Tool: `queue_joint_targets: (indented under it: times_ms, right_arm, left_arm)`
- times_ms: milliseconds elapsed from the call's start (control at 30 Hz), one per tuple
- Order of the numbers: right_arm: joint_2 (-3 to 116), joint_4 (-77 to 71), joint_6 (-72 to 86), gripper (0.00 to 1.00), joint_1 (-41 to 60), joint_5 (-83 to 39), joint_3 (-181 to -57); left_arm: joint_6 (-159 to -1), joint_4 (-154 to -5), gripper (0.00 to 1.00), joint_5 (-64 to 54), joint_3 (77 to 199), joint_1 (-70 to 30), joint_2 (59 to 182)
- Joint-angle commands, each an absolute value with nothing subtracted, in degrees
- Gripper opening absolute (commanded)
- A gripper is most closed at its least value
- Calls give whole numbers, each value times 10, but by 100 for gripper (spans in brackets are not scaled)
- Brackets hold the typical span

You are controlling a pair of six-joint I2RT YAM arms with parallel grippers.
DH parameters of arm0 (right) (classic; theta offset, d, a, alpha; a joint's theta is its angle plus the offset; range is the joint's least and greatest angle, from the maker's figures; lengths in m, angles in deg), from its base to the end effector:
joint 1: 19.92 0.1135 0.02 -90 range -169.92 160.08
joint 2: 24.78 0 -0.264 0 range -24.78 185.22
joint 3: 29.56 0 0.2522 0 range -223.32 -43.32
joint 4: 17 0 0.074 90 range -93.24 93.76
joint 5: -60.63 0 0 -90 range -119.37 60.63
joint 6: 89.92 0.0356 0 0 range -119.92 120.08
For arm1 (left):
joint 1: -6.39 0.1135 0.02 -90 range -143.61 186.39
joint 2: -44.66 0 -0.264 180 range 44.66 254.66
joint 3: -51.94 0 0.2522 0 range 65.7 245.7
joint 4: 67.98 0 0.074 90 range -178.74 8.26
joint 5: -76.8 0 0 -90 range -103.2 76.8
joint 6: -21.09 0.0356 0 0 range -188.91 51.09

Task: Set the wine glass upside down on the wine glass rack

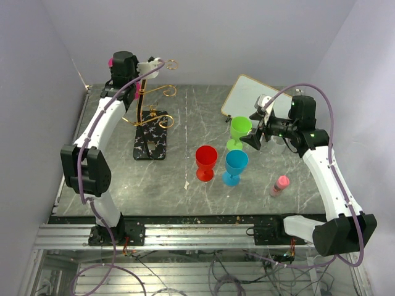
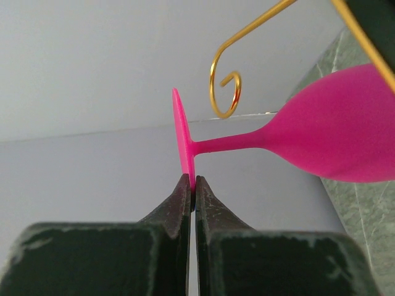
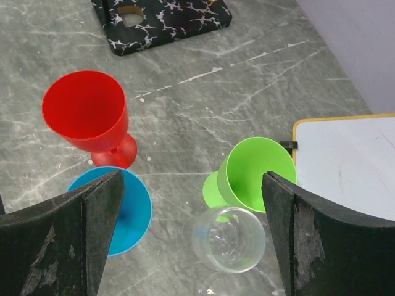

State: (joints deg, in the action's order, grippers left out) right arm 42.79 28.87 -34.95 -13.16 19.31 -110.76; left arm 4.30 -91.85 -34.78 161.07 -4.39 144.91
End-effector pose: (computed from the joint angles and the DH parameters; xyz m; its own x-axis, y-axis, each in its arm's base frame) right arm 0.2420 0.0556 0.3649 -0.0271 -0.3849 -0.9226 -0.8843 0.4396 -0.1574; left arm 0.4147 -0.0656 0.3845 -0.2410 0.9521 -0.1880 0.1927 0.2368 0.9523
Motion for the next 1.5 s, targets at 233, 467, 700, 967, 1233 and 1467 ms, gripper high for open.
queue_joint_targets:
  times_ms: [233,467,700,967,1233,1467]
  right_arm:
    - [423,269,-357,93,-130,191,-1095]
    - [425,268,-357,93,-134,192,-1093]
    - [429,267,-356,93,-143,199,-1091]
    - [431,265,-354,93,-148,211,-1089]
    - [429,262,-353,93,-154,218,-1085]
    - [426,262,-353,93,-157,221,-1084]
  left_arm:
    - [-5,-924,7,-350,1679,-66,1492]
    - [-23,-916,7,-377,1712,-67,1521]
    - [-25,-909,7,-397,1744,-67,1550]
    - [-38,-914,7,-420,1783,-67,1584]
    - [-49,-927,7,-456,1827,-66,1616]
    - [-39,-944,7,-474,1849,-60,1634]
